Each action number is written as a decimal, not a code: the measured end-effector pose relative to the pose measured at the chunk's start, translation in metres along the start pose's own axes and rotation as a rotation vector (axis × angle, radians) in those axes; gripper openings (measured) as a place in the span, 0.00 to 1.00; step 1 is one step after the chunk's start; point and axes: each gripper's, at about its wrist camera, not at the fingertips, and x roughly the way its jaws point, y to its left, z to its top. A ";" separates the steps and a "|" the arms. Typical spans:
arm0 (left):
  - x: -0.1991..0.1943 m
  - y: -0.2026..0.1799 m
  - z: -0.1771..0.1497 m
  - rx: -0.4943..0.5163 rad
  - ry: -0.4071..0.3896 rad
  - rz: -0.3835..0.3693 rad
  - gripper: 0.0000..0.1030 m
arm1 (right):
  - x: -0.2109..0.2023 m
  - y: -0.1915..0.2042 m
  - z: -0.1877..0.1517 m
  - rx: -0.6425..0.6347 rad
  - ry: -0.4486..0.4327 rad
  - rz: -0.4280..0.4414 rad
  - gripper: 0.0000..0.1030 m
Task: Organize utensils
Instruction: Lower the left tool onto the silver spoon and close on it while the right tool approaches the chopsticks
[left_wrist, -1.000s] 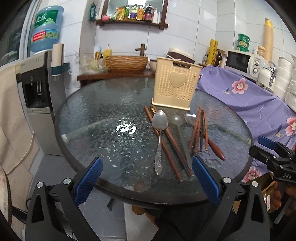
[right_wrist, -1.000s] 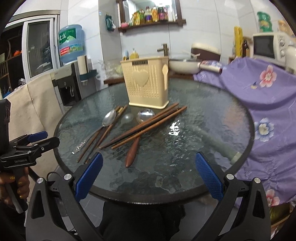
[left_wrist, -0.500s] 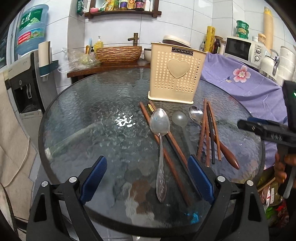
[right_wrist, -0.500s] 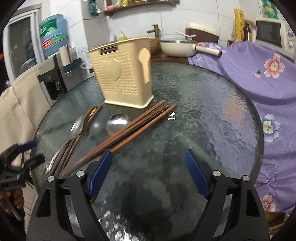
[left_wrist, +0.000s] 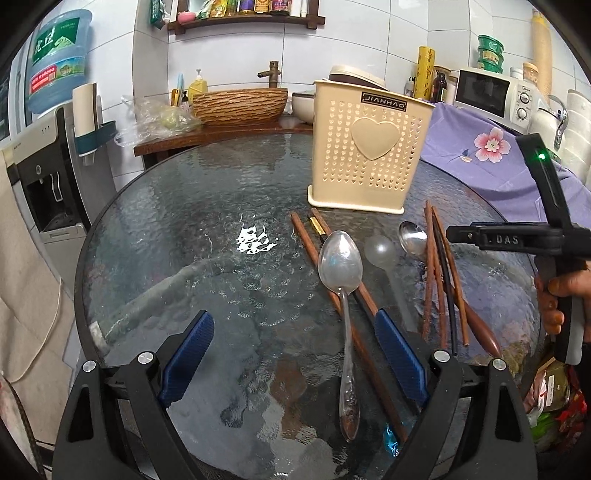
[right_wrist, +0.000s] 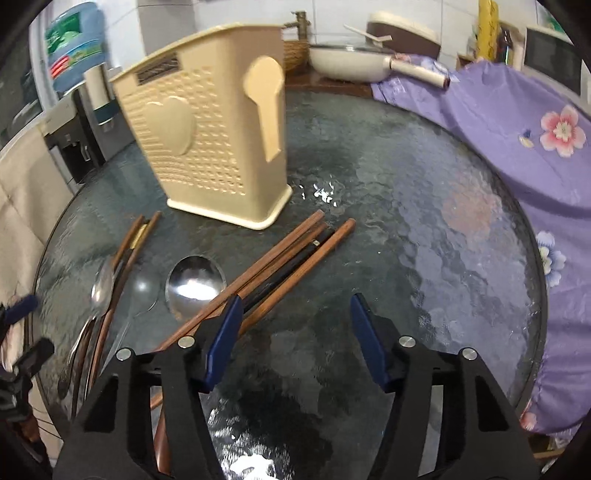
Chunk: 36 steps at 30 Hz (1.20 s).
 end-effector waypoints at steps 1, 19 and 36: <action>0.001 0.001 0.000 -0.002 0.002 -0.003 0.84 | 0.004 -0.001 0.002 0.007 0.013 0.001 0.54; 0.009 0.000 0.005 0.024 0.018 -0.014 0.84 | 0.033 -0.029 0.039 -0.007 0.145 0.011 0.27; 0.031 -0.014 0.026 0.111 0.052 -0.023 0.81 | 0.074 -0.041 0.085 0.023 0.153 -0.044 0.21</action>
